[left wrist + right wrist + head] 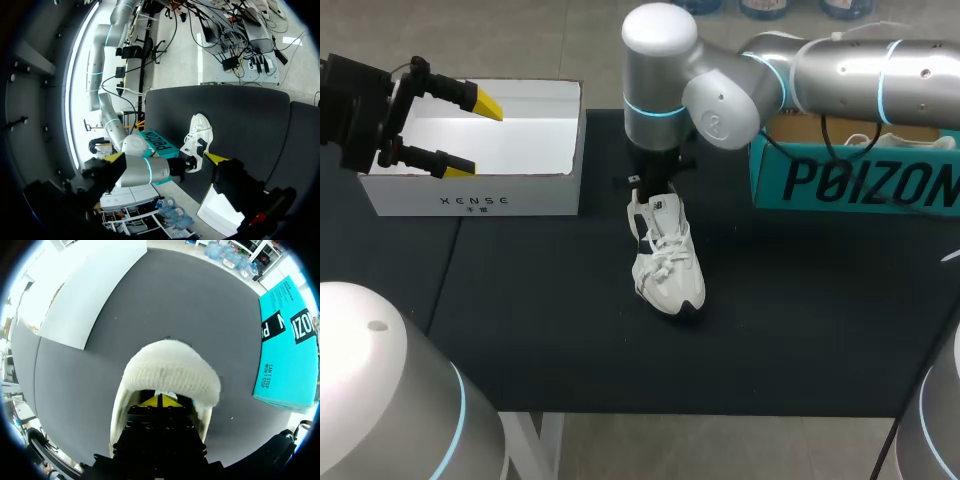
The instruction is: Take the shoe out of the shoebox, open the shoe tongue, remove and reinsert the insole, then place the shoe into the shoebox
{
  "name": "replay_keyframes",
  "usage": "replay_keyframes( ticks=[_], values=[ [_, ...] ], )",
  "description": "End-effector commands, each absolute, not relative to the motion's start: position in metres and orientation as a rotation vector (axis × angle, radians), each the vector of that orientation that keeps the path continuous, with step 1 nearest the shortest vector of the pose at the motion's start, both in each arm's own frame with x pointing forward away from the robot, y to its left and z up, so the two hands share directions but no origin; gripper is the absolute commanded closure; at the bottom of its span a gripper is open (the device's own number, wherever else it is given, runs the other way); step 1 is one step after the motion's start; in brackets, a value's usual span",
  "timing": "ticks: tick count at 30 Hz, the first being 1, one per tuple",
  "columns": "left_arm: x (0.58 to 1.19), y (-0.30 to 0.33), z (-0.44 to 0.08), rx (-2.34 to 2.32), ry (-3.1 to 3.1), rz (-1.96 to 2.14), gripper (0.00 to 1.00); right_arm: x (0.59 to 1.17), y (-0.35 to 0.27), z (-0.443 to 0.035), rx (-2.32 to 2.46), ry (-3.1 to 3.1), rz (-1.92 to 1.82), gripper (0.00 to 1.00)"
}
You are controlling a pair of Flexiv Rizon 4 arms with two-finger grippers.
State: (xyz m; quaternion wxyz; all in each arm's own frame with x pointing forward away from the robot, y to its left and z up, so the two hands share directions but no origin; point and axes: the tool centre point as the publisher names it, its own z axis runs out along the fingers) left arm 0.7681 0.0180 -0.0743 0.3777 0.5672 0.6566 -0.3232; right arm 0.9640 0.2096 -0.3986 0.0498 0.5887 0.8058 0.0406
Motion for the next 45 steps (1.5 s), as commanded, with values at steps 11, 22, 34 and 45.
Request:
replay_keyframes(
  ticks=[11,22,34,45],
  values=[
    [0.769,0.018,-0.074,1.454,1.68,-0.826,0.0,0.975,0.201,-0.4,1.802,2.415,0.067,1.0],
    [0.769,0.018,-0.074,1.454,1.68,-0.826,0.0,0.953,0.202,-0.409,1.854,2.449,0.02,1.0],
    [0.769,0.018,-0.074,1.454,1.68,-0.826,0.0,0.948,0.206,-0.35,1.996,2.289,-0.167,1.0],
    [0.769,0.018,-0.074,1.454,1.68,-0.826,0.0,0.942,0.21,-0.343,2.077,2.268,-0.174,1.0]
  ],
)
